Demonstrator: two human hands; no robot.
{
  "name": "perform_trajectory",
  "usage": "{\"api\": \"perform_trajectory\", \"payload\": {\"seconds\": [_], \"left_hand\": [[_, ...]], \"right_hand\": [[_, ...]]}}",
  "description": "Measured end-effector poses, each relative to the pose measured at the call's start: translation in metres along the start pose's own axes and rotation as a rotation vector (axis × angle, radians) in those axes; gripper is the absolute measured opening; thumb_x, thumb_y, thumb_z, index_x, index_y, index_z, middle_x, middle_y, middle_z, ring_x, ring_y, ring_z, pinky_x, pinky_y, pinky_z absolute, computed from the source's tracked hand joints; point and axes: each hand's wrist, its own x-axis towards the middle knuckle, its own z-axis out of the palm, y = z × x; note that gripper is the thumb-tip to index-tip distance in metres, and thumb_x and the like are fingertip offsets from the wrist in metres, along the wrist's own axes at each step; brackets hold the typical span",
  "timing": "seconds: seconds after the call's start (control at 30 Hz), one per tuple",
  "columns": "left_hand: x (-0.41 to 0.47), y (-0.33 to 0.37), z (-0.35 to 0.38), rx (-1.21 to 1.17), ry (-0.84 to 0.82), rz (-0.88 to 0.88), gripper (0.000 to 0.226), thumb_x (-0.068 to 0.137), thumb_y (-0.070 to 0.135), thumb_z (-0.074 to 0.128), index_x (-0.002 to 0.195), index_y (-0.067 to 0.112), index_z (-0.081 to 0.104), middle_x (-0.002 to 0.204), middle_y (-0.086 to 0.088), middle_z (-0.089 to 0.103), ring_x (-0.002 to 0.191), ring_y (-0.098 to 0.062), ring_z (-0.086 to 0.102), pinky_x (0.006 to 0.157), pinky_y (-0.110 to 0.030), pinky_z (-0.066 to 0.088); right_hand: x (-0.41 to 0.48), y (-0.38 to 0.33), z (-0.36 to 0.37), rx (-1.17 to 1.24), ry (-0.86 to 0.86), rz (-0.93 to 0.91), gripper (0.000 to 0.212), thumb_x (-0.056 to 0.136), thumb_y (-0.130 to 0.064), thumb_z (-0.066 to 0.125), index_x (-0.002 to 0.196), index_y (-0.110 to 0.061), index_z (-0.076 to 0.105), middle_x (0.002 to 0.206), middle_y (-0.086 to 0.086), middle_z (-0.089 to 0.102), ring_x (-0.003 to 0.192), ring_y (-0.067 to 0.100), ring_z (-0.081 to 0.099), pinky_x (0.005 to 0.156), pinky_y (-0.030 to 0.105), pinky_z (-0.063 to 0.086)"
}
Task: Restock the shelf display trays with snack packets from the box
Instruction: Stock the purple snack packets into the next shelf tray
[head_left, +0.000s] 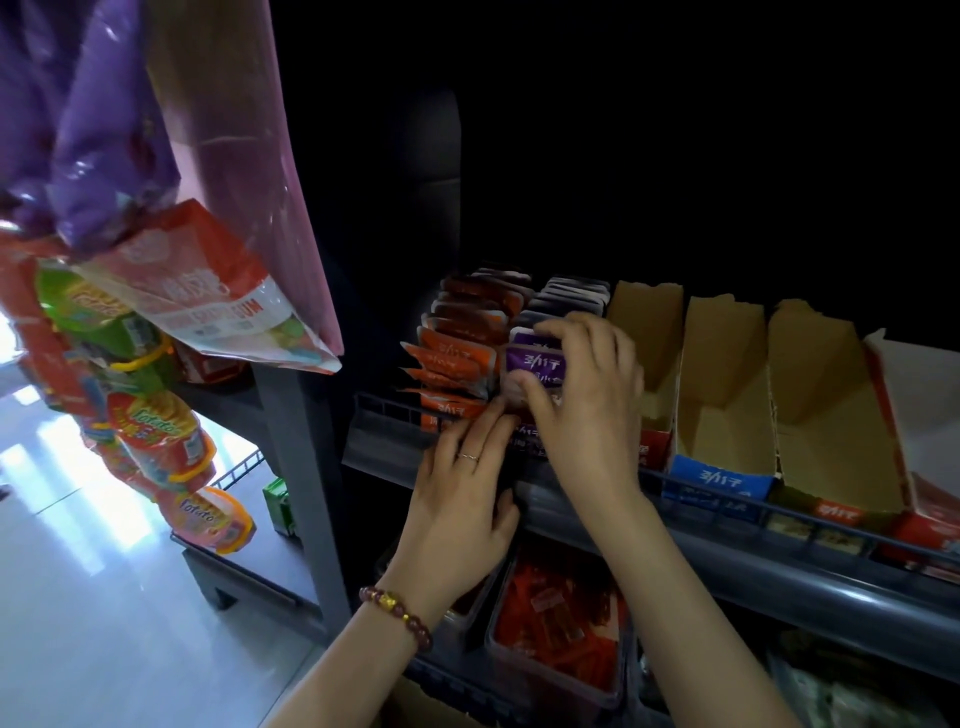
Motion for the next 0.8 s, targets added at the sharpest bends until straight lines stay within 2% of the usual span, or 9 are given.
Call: {"api": "perform_trajectory", "payload": {"seconds": [0.17, 0.33, 0.6, 0.8], "left_hand": [[-0.001, -0.001, -0.001, -0.005, -0.001, 0.007, 0.080, 0.073, 0.013, 0.069, 0.142, 0.017, 0.029, 0.152, 0.003, 0.026, 0.132, -0.018, 0.030, 0.103, -0.033, 0.034], [-0.001, -0.002, 0.000, -0.007, -0.004, 0.008, 0.079, 0.074, 0.014, 0.068, 0.142, 0.017, 0.028, 0.153, 0.003, 0.024, 0.131, -0.018, 0.030, 0.099, -0.036, 0.040], [-0.001, -0.004, -0.001, -0.020, 0.000, 0.041, 0.081, 0.072, 0.009, 0.068, 0.144, 0.016, 0.030, 0.154, 0.006, 0.022, 0.130, -0.018, 0.031, 0.097, -0.034, 0.043], [-0.002, -0.006, -0.001, -0.025, -0.007, 0.088, 0.088, 0.067, -0.005, 0.059, 0.146, 0.018, 0.028, 0.156, 0.007, 0.020, 0.126, -0.020, 0.035, 0.092, -0.037, 0.049]], "right_hand": [[0.001, 0.002, 0.000, 0.093, -0.007, 0.031, 0.037, 0.084, -0.017, 0.068, 0.119, -0.021, 0.057, 0.120, -0.003, 0.052, 0.111, 0.012, 0.042, 0.089, 0.024, 0.030], [-0.005, 0.003, 0.005, 0.090, 0.059, -0.033, 0.039, 0.085, -0.004, 0.063, 0.120, -0.019, 0.060, 0.121, 0.005, 0.052, 0.111, 0.020, 0.044, 0.088, 0.032, 0.040], [-0.006, 0.004, -0.001, 0.136, 0.069, 0.010, 0.027, 0.087, -0.003, 0.060, 0.111, -0.016, 0.061, 0.119, -0.001, 0.055, 0.110, 0.015, 0.050, 0.089, 0.030, 0.043], [-0.010, 0.004, 0.002, 0.214, 0.134, 0.034, 0.033, 0.088, 0.000, 0.058, 0.116, -0.016, 0.060, 0.120, 0.000, 0.054, 0.111, 0.014, 0.049, 0.086, 0.036, 0.050]]}}
